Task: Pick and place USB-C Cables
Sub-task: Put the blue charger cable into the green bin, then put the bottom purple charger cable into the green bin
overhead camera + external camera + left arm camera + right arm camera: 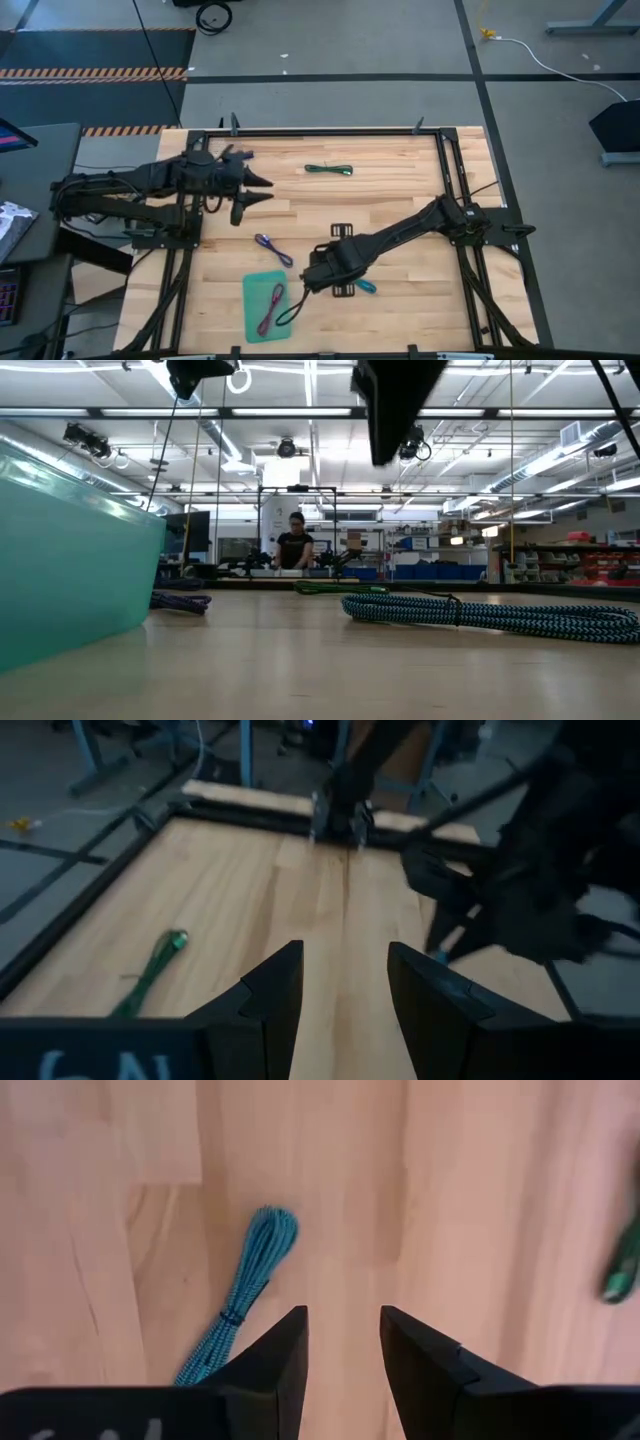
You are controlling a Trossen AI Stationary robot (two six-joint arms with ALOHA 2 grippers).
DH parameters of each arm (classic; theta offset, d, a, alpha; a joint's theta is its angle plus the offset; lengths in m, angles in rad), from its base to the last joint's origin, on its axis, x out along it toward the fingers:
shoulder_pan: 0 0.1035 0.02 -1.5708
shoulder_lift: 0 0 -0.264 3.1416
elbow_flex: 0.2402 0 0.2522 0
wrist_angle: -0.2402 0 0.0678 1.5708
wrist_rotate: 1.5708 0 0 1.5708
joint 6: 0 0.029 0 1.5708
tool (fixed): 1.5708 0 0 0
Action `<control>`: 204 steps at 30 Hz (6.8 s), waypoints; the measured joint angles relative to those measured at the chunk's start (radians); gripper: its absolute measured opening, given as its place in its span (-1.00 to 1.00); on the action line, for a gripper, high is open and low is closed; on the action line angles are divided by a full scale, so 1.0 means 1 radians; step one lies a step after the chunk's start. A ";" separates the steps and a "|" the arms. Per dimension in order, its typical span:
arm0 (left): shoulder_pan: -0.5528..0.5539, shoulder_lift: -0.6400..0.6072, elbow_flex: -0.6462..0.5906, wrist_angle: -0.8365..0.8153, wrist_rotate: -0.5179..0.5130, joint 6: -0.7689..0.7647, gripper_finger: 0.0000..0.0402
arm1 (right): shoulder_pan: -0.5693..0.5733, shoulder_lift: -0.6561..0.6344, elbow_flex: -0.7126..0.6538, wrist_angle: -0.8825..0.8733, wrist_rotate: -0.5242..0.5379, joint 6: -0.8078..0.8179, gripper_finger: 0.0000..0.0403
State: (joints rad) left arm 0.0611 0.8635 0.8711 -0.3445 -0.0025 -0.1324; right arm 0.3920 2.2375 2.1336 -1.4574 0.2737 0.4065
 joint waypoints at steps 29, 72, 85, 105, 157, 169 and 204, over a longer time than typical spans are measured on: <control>-0.126 -0.105 -0.294 0.648 -0.109 0.072 -0.22 | -0.120 -0.042 -0.280 0.117 -0.166 -0.120 -0.35; -0.086 -0.105 -0.294 0.584 -0.135 0.093 -0.22 | -0.067 -0.046 -0.518 0.498 -0.434 0.282 -0.37; -0.086 -0.105 -0.294 0.582 -0.135 0.093 -0.22 | -0.063 -0.044 -0.522 0.489 -0.306 0.074 -0.89; -0.086 -0.127 -0.292 0.561 -0.135 0.087 -0.22 | 0.046 -0.030 -0.039 0.695 -0.044 -1.125 -0.89; -0.088 -0.140 -0.293 0.504 -0.105 0.012 -0.22 | 0.030 0.088 -0.110 1.026 0.246 -1.409 -0.36; -0.068 -0.100 -0.293 0.252 -0.119 -0.203 -0.22 | -0.104 -0.131 -0.108 0.419 -0.202 -0.468 -0.40; -0.182 0.470 -0.134 -0.218 0.104 0.099 -0.39 | -0.114 -0.163 -0.810 0.018 -0.170 -0.213 -0.39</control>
State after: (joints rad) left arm -0.1209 1.3330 0.7368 -0.5621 0.1019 -0.0337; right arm 0.2775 2.0747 1.3235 -1.4395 0.1040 0.1932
